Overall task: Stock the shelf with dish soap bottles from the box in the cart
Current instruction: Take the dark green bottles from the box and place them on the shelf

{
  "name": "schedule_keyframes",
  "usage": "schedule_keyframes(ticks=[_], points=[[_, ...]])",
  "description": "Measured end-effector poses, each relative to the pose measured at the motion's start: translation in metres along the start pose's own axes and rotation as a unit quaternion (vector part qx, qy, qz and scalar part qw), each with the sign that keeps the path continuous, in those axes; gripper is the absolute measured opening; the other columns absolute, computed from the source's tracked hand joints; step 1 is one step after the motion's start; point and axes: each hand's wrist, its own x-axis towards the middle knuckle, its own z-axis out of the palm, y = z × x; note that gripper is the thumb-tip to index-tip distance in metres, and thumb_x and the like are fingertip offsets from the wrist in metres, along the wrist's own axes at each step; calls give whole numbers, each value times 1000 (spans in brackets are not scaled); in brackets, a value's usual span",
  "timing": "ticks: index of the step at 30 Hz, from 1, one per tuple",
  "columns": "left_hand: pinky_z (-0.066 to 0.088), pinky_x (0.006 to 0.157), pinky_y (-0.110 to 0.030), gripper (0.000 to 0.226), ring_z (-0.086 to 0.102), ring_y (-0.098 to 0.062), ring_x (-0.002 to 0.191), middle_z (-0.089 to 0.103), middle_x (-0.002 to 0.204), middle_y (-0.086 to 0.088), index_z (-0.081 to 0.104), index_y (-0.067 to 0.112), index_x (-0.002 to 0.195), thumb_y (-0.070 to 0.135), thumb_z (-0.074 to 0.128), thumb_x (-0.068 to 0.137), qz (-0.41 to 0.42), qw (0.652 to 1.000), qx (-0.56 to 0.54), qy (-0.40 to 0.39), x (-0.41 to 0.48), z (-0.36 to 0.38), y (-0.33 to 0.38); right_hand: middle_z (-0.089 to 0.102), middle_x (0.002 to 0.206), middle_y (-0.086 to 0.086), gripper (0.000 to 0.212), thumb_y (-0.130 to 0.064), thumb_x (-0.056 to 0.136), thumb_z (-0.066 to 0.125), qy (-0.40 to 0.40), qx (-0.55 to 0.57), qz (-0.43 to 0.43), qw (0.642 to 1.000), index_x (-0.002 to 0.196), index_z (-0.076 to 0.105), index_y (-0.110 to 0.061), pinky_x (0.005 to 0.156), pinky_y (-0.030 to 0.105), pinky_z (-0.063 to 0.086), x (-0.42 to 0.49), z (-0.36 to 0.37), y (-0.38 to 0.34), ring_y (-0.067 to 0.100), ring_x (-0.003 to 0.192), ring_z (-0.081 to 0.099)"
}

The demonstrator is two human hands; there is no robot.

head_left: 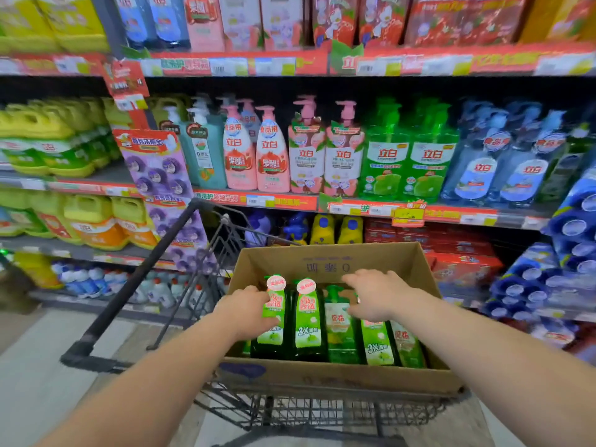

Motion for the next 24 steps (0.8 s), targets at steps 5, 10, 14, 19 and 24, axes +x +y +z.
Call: schedule_keyframes(ticks=[5,10,14,19,24], points=[[42,102,-41,64,46,-26,126,43,138,-4,39,23,141,56,50,87,-10,999,-26,-30,48,14,-18,33,152,5,67,-44,91,51,-33,15,2,999,149,24,-24,112,50,27,48,11,8,27,138,35],[44,98,-41,62,49,-26,122,46,132,-6,41,22,138,54,52,87,4,998,-48,-52,102,25,-33,29,154,5,70,-42,91,52,-73,36,16,997,151,21,-24,113,48,28,104,19,13,27,139,34],[42,101,-41,64,46,-28,125,42,137,-7,37,22,142,54,50,88,7,995,-56,-84,136,36,-47,25,158,6,70,-41,92,51,-100,81,32,991,152,21,-21,112,40,34,142,37,10,26,141,32],[42,101,-40,63,47,-27,124,44,134,-7,39,20,141,51,53,87,-3,988,-95,-124,162,55,-54,33,152,11,65,-36,92,53,-148,151,52,976,149,27,-16,109,37,36,171,66,7,27,138,36],[38,105,-36,57,42,-26,128,37,142,-6,39,18,140,44,53,91,-11,978,-152,-141,182,68,-42,33,152,13,65,-37,93,55,-182,239,76,951,146,29,-8,108,31,32,199,90,7,27,139,35]])
